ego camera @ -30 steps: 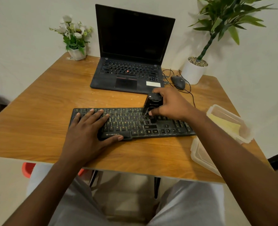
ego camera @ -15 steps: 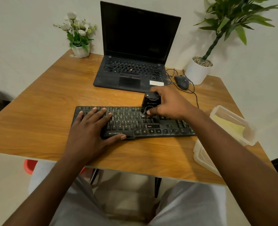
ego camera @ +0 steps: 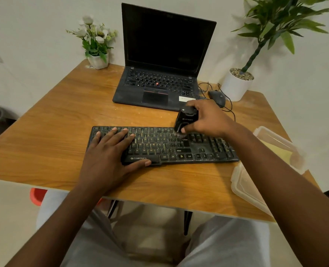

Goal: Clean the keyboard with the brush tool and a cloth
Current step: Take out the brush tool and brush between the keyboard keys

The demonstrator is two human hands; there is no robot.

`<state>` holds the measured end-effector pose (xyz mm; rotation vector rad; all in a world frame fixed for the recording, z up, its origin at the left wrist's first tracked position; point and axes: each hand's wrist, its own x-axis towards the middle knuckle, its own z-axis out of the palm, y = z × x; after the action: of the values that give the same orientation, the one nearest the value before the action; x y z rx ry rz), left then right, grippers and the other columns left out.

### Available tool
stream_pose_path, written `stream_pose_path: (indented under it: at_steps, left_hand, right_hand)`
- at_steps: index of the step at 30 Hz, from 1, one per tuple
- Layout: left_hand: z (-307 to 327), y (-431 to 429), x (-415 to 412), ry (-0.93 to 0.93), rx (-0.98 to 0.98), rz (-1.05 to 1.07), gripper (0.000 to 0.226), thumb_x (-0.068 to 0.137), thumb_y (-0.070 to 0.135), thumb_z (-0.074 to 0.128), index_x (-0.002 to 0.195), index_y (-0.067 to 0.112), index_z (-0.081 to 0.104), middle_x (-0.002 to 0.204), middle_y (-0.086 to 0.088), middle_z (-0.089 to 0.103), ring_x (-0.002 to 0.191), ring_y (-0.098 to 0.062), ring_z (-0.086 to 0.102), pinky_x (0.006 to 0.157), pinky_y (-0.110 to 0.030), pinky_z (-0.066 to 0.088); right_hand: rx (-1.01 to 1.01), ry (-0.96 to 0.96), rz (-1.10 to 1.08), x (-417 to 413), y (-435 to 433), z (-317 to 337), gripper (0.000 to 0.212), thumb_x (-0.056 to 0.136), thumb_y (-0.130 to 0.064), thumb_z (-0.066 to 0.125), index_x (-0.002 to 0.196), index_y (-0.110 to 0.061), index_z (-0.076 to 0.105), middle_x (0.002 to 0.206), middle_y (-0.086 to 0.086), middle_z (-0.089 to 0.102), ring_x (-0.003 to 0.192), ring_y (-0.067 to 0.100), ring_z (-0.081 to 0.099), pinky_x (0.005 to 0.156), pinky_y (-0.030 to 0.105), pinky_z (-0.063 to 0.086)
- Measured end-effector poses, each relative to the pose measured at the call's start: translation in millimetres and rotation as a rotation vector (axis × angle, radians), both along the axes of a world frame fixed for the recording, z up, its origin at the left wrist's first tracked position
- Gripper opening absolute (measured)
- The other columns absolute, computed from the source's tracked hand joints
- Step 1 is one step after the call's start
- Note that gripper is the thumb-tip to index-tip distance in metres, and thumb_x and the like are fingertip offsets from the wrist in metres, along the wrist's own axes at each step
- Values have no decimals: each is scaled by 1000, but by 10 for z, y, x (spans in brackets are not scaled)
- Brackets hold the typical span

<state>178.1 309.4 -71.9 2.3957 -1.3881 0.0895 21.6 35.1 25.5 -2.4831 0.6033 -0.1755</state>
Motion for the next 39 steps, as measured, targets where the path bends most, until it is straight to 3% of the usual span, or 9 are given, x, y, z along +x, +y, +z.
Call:
stream_pose_path:
  at_steps: [6, 12, 15, 19, 24, 26, 30, 33, 39]
  left_hand:
    - [-3, 4, 14, 0, 7, -1, 110, 77, 104, 27, 158, 33, 45, 169, 4, 38, 160, -16, 25, 132, -52, 16]
    - [-5, -3, 22, 1, 11, 1, 112, 76, 105, 24, 159, 33, 44, 169, 5, 37, 160, -15, 24, 132, -52, 15]
    - [-5, -2, 17, 1, 14, 3, 111, 76, 105, 25, 159, 33, 43, 169, 6, 36, 160, -15, 24, 132, -52, 16]
    - [-5, -5, 8, 4, 6, 4, 110, 77, 104, 28, 159, 33, 45, 169, 6, 37, 160, -15, 25, 132, -52, 16]
    - [11, -1, 7, 6, 16, 8, 110, 76, 105, 27, 159, 33, 43, 170, 7, 35, 160, -14, 23, 132, -52, 16]
    - [11, -2, 9, 6, 17, 8, 110, 76, 104, 27, 160, 34, 42, 170, 7, 34, 160, -14, 23, 132, -52, 15]
    - [1, -6, 22, 2, 17, 14, 109, 76, 104, 29, 159, 34, 43, 170, 7, 34, 160, -15, 23, 132, -52, 16]
    - [-10, -6, 28, 2, 18, 11, 110, 76, 105, 27, 159, 34, 42, 170, 7, 34, 160, -15, 23, 132, -52, 16]
    - [-2, -6, 10, 3, 17, 16, 110, 76, 105, 27, 159, 35, 42, 170, 8, 34, 161, -14, 22, 133, -50, 14]
  right_hand:
    - [-40, -56, -64, 138, -11, -87, 41, 72, -18, 95, 102, -21, 68, 100, -3, 75, 94, 15, 73, 86, 46, 63]
    - [109, 98, 153, 79, 88, 52, 39, 73, -11, 96, 103, -18, 71, 97, -1, 77, 90, 10, 75, 76, 30, 57]
    - [175, 171, 234, 65, 145, 110, 39, 75, -11, 95, 105, -16, 72, 100, 1, 79, 92, 12, 77, 80, 29, 61]
    - [18, 93, 118, 220, 169, 81, 41, 75, -15, 95, 105, -23, 69, 98, -6, 75, 90, 6, 71, 72, 24, 52]
    - [-144, -12, 16, 410, 190, -2, 40, 78, -16, 91, 110, -18, 67, 102, -3, 72, 93, 14, 69, 67, 21, 49]
    - [-109, -5, 23, 420, 187, -11, 41, 78, -17, 92, 110, -18, 67, 101, -4, 72, 94, 13, 70, 66, 21, 50]
    - [29, 81, 127, 337, 201, 28, 42, 74, -13, 94, 108, -17, 70, 101, -2, 76, 95, 14, 73, 80, 33, 60]
    - [117, 139, 207, 284, 207, 70, 40, 74, -11, 95, 105, -15, 70, 98, 2, 77, 89, 12, 75, 76, 28, 59]
    - [-31, 32, 78, 449, 219, -4, 43, 77, -15, 93, 112, -19, 67, 103, -6, 72, 94, 7, 71, 65, 14, 48]
